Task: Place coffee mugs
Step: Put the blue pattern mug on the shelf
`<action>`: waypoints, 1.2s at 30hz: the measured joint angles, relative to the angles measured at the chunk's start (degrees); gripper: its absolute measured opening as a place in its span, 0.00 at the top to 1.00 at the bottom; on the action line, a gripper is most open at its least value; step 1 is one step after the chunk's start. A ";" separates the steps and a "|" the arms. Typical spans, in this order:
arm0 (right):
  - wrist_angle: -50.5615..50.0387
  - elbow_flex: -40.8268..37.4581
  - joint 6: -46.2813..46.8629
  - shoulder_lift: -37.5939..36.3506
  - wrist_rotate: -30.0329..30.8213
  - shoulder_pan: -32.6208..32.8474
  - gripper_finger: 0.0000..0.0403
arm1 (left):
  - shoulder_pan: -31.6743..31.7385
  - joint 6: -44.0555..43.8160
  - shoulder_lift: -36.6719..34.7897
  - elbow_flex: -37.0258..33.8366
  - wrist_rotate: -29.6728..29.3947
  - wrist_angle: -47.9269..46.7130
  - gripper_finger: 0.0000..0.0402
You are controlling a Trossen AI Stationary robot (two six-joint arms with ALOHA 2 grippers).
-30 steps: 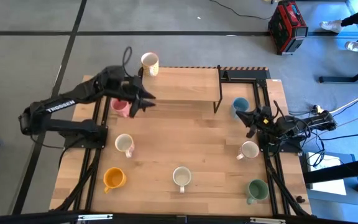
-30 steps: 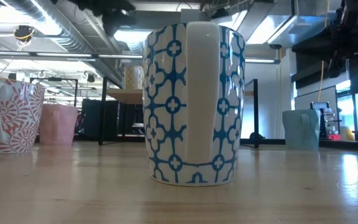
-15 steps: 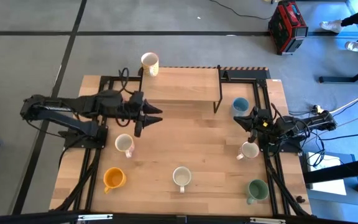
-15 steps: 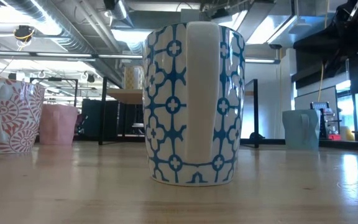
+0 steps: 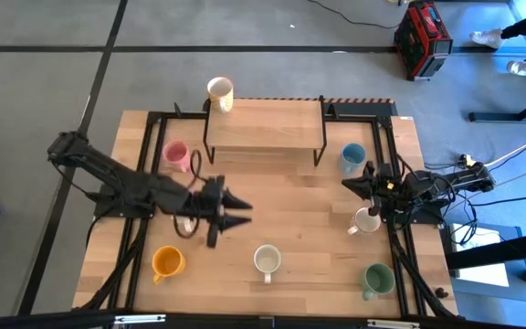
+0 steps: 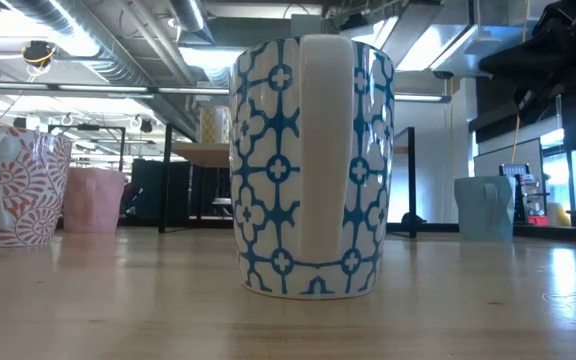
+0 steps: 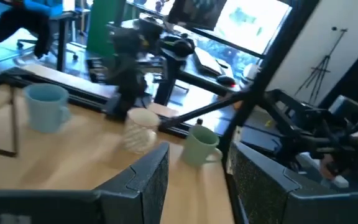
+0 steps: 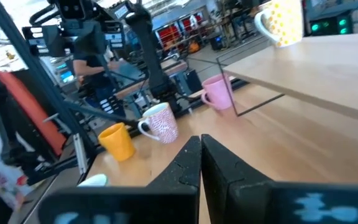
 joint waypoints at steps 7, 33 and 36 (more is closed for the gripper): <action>-0.40 0.00 0.05 0.00 -1.66 0.02 0.99 | -8.45 -0.08 8.63 0.00 -5.93 7.60 0.59; -3.39 0.00 0.50 0.00 -1.68 0.01 0.99 | -19.94 -18.05 33.85 15.28 -10.46 -0.81 0.59; -3.60 0.00 0.50 0.00 -1.68 0.00 0.99 | -20.01 -20.45 36.53 15.28 -10.14 -1.33 0.59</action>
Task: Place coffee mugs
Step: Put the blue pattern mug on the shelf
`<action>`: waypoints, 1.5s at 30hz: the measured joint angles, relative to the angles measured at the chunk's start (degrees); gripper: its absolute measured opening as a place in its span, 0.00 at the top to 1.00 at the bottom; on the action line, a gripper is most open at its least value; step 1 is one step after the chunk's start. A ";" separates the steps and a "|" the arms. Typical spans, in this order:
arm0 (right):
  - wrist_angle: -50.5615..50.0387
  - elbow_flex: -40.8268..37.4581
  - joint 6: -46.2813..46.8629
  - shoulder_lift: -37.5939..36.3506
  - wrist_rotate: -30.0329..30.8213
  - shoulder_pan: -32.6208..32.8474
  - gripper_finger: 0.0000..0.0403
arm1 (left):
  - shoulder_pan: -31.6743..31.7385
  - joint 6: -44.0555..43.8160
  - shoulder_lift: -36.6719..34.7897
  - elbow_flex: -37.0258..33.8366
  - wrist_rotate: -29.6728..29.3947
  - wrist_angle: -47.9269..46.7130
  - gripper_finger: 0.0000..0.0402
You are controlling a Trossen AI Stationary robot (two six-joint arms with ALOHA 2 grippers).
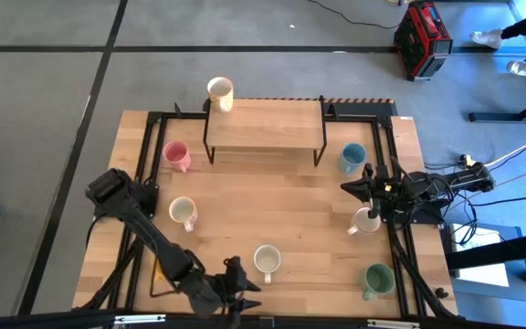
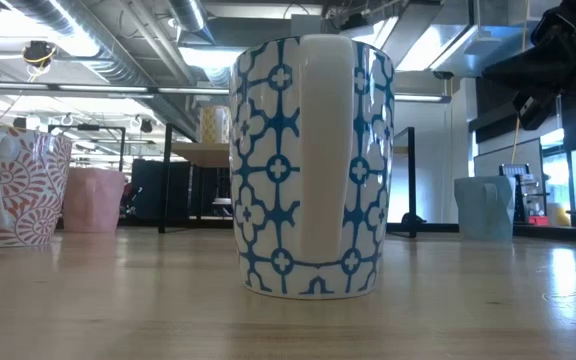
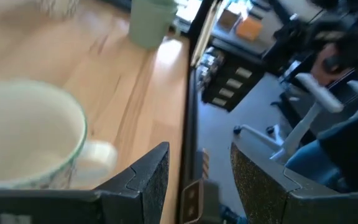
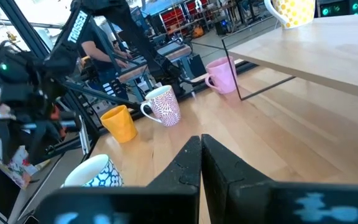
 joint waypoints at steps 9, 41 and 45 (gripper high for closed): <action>-0.21 0.00 0.00 0.00 0.00 0.02 0.99 | -0.09 -5.36 7.03 -0.04 -0.19 -0.08 0.59; -1.01 0.00 -0.04 0.00 -2.99 0.02 0.99 | 4.71 -0.20 14.94 -0.13 -11.76 10.64 0.59; -1.04 0.00 -0.04 0.00 -2.99 0.02 0.99 | 5.70 -0.33 15.61 -0.13 -16.98 11.79 0.59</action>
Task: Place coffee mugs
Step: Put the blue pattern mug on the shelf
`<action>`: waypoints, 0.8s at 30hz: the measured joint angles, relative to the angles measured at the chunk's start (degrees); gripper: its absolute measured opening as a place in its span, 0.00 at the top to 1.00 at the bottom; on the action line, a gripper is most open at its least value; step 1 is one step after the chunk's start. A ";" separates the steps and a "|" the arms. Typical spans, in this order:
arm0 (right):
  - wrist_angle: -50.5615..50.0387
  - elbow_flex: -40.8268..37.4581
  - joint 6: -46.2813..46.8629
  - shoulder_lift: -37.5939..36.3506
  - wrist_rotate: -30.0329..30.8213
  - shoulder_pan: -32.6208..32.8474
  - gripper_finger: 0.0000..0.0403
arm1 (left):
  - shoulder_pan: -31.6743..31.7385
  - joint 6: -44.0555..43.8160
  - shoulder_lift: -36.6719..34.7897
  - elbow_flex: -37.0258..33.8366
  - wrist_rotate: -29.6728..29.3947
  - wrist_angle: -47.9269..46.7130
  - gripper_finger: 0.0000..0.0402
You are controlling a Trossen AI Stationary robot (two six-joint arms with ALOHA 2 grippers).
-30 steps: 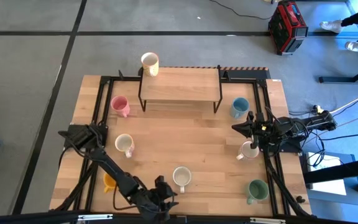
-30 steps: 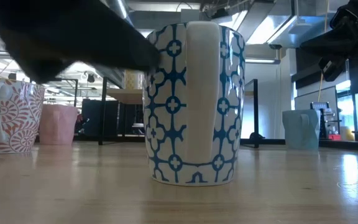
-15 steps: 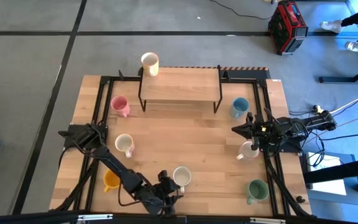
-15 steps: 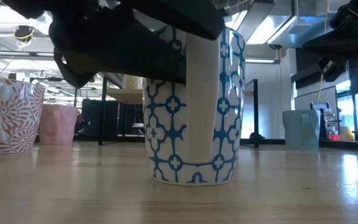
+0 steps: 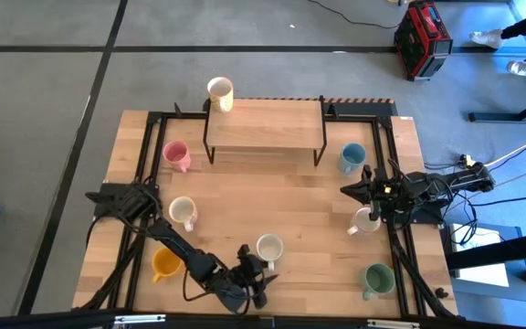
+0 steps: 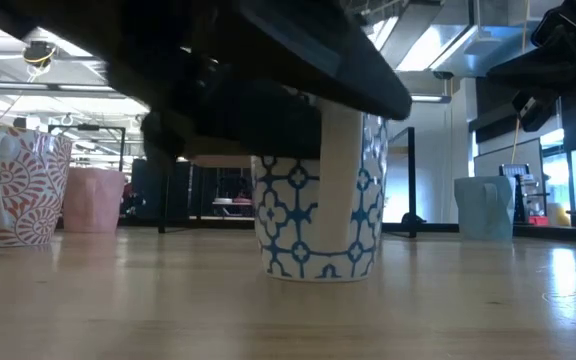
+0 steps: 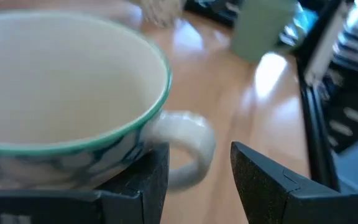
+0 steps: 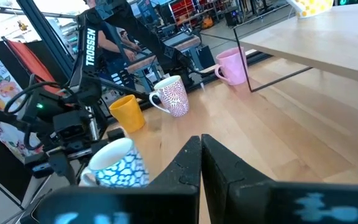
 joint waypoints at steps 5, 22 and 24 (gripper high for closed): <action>0.02 0.00 0.00 0.00 0.00 -0.01 0.99 | 1.33 0.25 0.07 0.00 0.46 -0.03 0.62; -0.10 0.00 -0.31 0.00 0.00 -0.02 0.99 | 3.44 7.80 -2.81 0.00 3.01 0.53 0.95; -0.09 0.00 -0.34 0.00 0.02 -0.01 0.99 | 4.17 9.15 -4.61 -0.04 5.84 0.26 0.96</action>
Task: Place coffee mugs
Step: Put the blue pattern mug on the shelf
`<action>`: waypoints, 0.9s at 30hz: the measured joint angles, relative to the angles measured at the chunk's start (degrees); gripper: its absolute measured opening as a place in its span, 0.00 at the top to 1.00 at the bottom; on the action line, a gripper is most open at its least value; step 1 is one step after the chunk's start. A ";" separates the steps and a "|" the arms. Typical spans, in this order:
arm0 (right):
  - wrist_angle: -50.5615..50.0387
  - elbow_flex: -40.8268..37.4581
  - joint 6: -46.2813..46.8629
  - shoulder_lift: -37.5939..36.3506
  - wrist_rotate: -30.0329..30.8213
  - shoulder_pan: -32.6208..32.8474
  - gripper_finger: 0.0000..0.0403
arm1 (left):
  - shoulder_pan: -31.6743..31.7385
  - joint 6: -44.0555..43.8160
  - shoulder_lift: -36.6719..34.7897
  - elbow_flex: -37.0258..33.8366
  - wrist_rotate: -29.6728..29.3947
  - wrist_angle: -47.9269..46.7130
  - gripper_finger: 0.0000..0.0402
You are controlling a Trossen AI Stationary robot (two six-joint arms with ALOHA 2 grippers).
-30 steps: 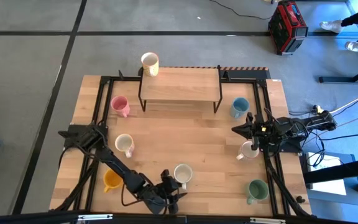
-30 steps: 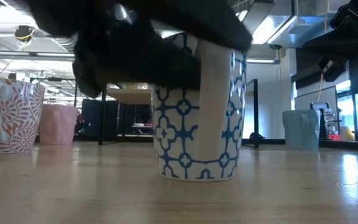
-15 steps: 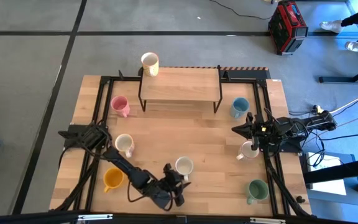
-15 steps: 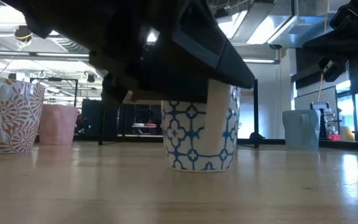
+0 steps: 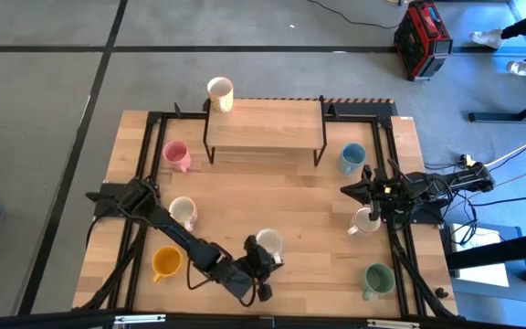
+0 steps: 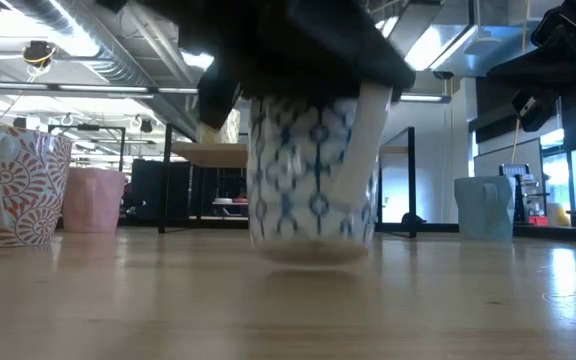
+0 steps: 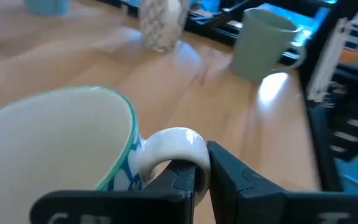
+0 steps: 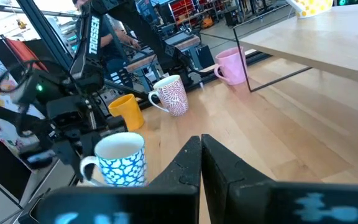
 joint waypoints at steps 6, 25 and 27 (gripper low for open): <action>0.11 0.00 -0.25 0.00 0.19 -0.01 0.99 | 4.40 8.31 -7.72 -0.03 10.14 -0.09 0.96; 4.67 0.00 -0.29 0.02 17.55 -0.01 0.99 | 37.88 33.19 -36.16 -0.01 42.27 -23.17 0.96; 4.67 0.00 -0.27 0.00 19.86 -0.01 0.99 | 41.72 36.00 -36.41 -0.01 45.09 -23.92 0.96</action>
